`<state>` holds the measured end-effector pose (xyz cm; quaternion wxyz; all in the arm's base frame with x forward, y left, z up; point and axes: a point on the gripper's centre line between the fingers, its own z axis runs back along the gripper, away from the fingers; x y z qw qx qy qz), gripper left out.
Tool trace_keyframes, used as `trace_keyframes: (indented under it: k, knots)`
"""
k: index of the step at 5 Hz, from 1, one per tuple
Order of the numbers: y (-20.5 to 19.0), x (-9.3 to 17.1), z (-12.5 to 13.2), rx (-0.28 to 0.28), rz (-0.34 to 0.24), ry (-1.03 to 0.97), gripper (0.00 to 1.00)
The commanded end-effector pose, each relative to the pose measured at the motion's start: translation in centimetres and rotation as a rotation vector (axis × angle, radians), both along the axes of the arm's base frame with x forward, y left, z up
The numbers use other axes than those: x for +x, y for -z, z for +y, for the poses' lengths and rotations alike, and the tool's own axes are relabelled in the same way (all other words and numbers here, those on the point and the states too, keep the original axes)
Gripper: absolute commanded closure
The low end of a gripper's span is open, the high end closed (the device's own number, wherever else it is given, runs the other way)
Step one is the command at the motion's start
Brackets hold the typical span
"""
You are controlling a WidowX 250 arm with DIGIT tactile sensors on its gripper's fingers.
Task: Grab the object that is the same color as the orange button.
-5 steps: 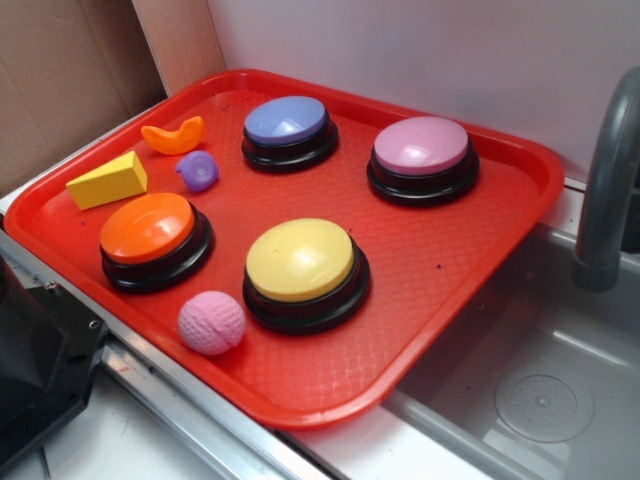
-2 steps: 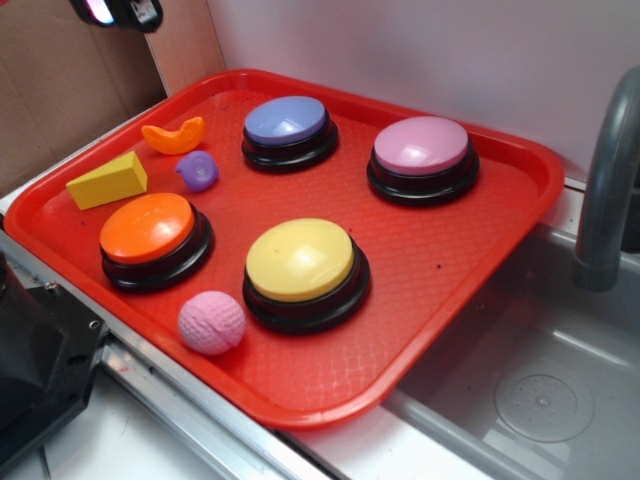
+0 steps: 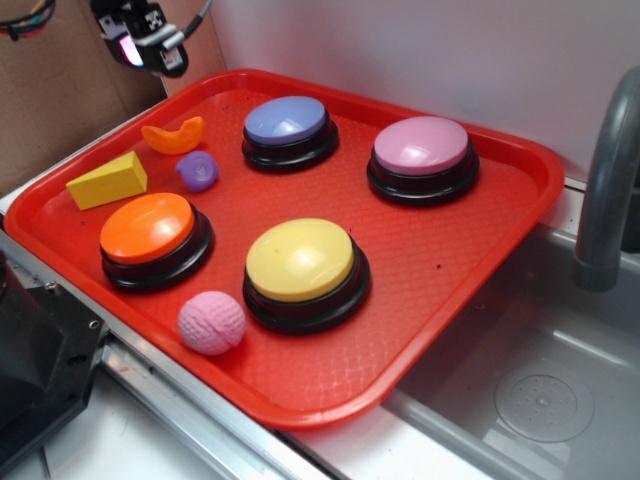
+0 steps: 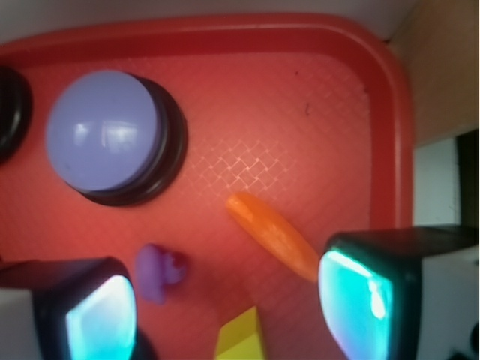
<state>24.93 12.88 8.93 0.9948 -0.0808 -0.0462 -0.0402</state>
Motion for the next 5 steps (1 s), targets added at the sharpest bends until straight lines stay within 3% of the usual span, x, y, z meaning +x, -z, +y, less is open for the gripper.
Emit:
trace_keyframes:
  k: [1, 4, 5]
  knots:
    - [3.0, 0.7, 2.3, 0.038, 0.024, -0.011, 0.00]
    - [6.1, 0.3, 1.0, -0.002, 0.093, 0.018, 0.00]
    - [6.5, 0.2, 1.1, 0.023, 0.089, 0.017, 0.56]
